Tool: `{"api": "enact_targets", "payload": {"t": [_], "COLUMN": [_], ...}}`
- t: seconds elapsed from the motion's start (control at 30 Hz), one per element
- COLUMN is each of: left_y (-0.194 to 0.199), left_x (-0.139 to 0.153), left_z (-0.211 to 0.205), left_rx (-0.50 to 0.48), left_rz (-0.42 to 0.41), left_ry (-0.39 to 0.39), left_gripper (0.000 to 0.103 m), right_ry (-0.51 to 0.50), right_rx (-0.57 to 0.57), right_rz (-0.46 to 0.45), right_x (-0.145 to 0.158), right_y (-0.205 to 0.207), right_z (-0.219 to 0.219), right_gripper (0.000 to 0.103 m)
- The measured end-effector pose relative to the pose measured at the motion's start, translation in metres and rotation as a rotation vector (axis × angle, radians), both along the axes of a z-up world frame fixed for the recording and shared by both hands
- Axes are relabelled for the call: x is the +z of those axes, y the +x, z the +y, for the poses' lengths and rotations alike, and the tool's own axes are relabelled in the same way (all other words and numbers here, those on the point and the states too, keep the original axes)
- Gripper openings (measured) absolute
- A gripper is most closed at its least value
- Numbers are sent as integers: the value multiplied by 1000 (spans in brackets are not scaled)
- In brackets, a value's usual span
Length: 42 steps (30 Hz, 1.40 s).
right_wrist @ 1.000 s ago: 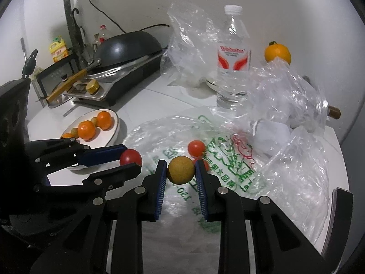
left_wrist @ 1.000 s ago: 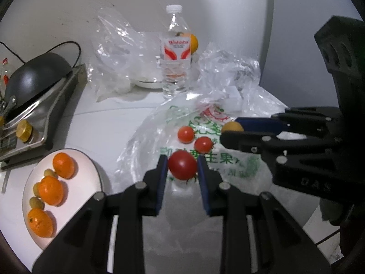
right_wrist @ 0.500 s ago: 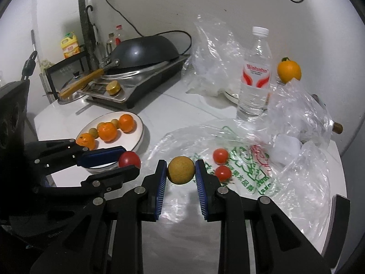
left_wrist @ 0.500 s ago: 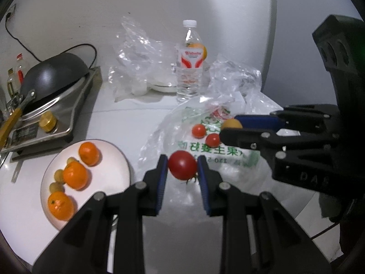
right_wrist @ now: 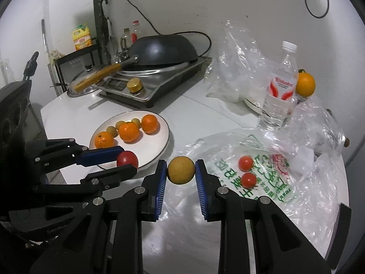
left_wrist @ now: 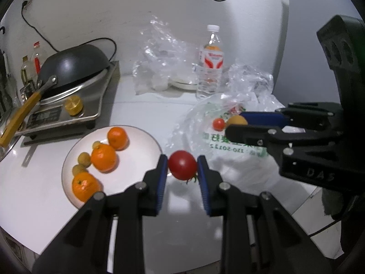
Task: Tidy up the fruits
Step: 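Lift both held fruits and carry them over the white plate, then lower the tomato and yellow fruit onto the plate and open both tools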
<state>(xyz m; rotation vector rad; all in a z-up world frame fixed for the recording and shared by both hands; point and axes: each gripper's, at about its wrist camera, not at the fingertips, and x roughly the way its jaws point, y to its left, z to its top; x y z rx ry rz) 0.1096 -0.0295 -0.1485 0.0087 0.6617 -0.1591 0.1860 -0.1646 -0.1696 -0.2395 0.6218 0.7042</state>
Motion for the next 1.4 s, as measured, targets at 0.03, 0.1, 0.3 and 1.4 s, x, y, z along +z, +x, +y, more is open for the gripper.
{"api": "enact_targets", "payload": {"t": [0.03,0.1,0.3,1.4], "left_y": [-1,-2,-4,53], "left_x": [0,-1,-6,-53], "left_z": [4,10,29,52], "left_rx": [3,9,33,57], "left_rz": [1,2,5,108], "left_ry": [0,0,2,-27], "left_gripper": [27,27,27,27], "right_ry": [-2,-6,-23,-58], "right_rx": [2,6,25,76], "right_rz": [1,2,5,85], "right_x": [0,-1,-4,-34], "right_y": [0,-1,-2,50], "right_z": [3,8,27,77], "right_gripper": [27,27,27,27]}}
